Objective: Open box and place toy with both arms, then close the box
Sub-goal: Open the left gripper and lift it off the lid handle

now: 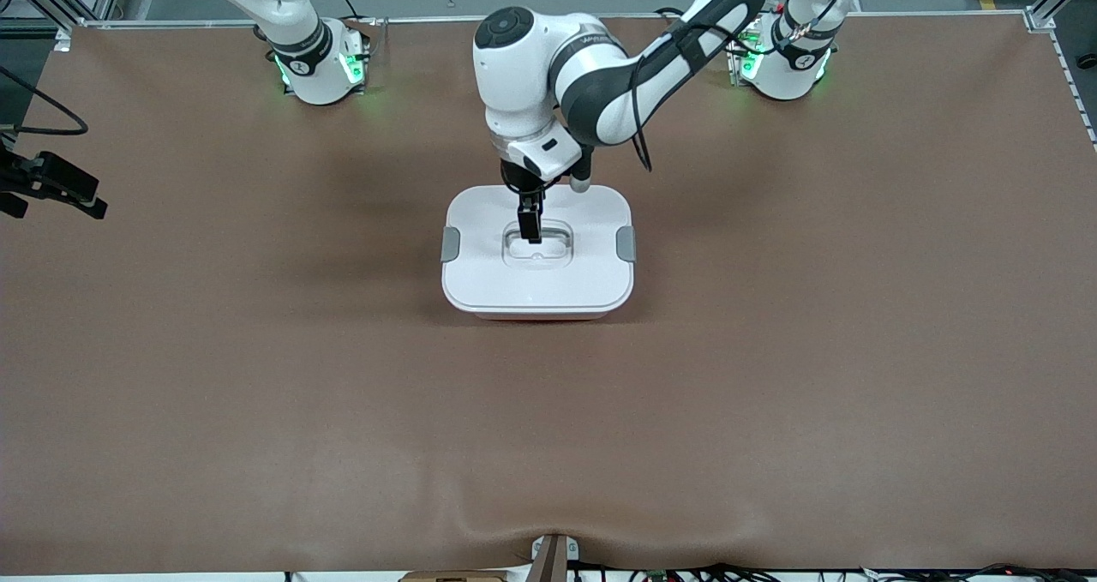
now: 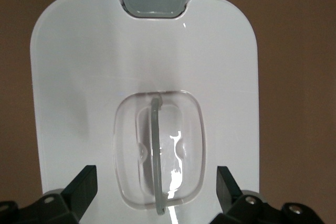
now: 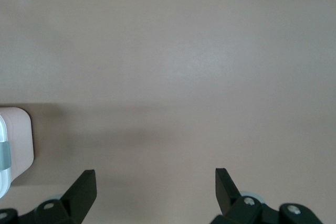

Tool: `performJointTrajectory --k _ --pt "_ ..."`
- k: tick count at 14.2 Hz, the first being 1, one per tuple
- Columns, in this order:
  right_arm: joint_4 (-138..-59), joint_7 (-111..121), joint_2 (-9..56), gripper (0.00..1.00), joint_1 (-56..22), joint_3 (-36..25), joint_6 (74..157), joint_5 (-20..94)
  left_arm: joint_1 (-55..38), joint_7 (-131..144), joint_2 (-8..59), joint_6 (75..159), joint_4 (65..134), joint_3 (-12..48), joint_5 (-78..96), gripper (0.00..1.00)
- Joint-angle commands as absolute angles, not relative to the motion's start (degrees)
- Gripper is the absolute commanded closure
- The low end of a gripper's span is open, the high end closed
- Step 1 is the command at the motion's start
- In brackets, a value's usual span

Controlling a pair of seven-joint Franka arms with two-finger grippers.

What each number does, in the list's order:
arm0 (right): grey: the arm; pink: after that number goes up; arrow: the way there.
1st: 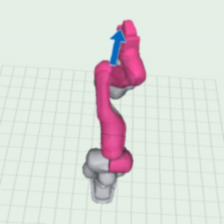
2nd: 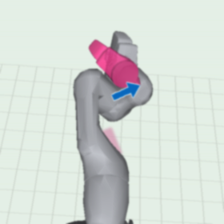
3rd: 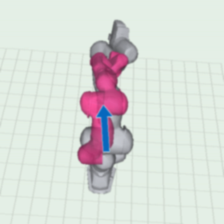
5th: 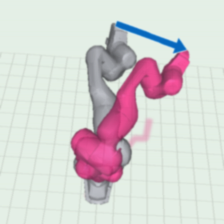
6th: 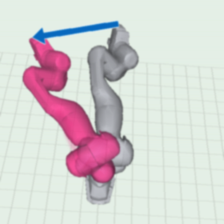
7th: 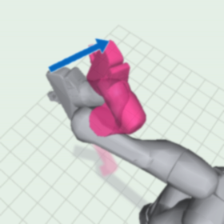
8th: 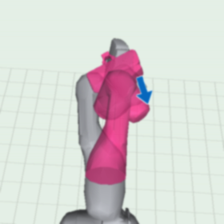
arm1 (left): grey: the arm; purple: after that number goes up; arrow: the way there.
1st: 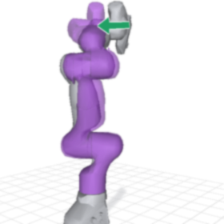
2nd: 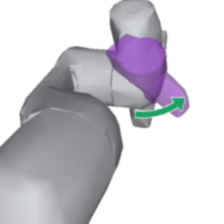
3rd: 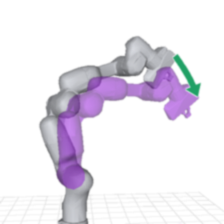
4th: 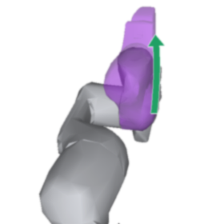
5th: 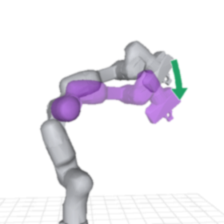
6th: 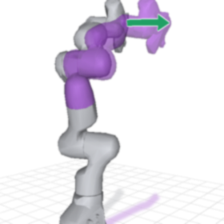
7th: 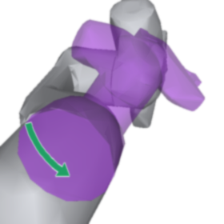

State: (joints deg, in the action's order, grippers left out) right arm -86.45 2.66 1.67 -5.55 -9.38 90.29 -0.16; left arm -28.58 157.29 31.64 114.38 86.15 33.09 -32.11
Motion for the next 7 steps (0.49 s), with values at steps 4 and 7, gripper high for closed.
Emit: performJointTrajectory --k 4,7 --pt "-86.0 2.7 1.4 0.00 -7.1 -9.0 90.1 -0.5 -23.0 149.7 24.0 110.0 87.4 33.5 -24.4 0.00" --pt "-86.0 2.7 1.4 0.00 -6.6 -9.1 90.1 -0.6 -18.5 140.7 21.2 108.4 87.4 33.5 -21.2 0.00"
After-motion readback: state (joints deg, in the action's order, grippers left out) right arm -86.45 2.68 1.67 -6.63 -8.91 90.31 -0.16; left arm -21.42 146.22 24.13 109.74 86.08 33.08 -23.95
